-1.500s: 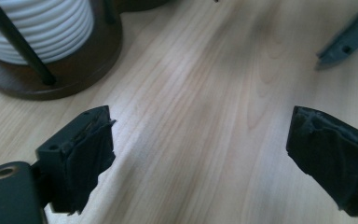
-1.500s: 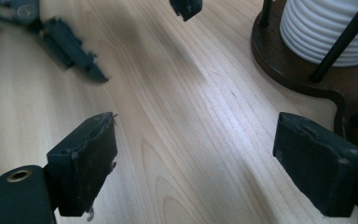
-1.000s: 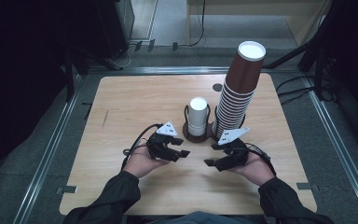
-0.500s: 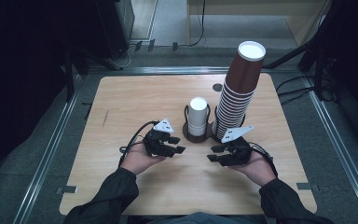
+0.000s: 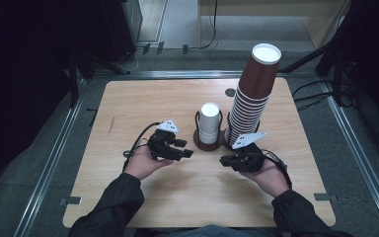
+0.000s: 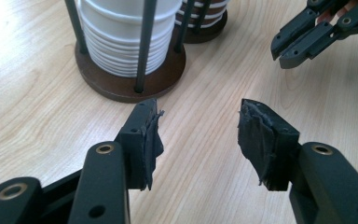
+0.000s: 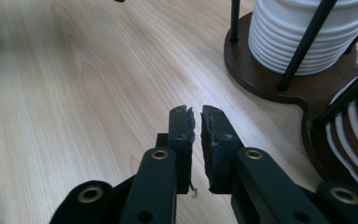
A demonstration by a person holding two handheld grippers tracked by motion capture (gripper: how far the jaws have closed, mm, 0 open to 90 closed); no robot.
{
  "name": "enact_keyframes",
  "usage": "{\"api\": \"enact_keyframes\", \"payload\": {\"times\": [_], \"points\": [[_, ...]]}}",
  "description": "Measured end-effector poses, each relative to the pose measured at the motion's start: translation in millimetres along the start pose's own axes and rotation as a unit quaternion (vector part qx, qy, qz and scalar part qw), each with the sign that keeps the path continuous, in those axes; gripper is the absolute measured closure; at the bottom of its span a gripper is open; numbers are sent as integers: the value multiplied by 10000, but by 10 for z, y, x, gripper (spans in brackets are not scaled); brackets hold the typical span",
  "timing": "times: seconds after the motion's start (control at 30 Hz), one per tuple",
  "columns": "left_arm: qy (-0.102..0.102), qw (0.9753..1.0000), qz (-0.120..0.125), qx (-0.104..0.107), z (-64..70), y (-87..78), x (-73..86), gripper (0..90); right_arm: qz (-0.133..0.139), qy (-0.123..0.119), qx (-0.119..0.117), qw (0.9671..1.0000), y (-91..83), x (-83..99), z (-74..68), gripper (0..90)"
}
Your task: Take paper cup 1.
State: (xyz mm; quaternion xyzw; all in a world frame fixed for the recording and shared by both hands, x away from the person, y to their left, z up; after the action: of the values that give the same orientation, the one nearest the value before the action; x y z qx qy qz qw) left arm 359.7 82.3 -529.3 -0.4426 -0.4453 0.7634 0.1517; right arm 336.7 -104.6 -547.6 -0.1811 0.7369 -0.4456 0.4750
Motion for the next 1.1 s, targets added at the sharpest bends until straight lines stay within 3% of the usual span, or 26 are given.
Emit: {"api": "enact_keyframes", "payload": {"times": [0.37,0.57,0.67,1.1], "points": [[57,9999,114,14,-65,-109,-143,387,138,124,129,9997,-13,-147,-38,900],[164,9998,93,53,-87,-146,-261,299,145,144,330,9992,15,-242,-60,900],[222,9997,61,73,-98,-163,-379,280,159,262,494,9983,87,-308,-42,900],[487,9988,-29,-49,-183,-203,-759,232,411,643,725,9944,214,-416,59,900]]}}
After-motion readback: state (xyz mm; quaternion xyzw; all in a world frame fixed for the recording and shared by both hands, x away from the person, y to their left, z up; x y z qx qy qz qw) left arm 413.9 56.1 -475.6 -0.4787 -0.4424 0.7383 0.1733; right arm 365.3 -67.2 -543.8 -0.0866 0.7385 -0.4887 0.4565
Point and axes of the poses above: each handheld gripper's, and its own axes: y roughly forward along the jaws, x roughly out of its underside, z roughly to its right, the point moved 8 cm from there along y, roughly forward along the jaws, and after that the axes turned 12 degrees about -z, right-handed, at the moved point
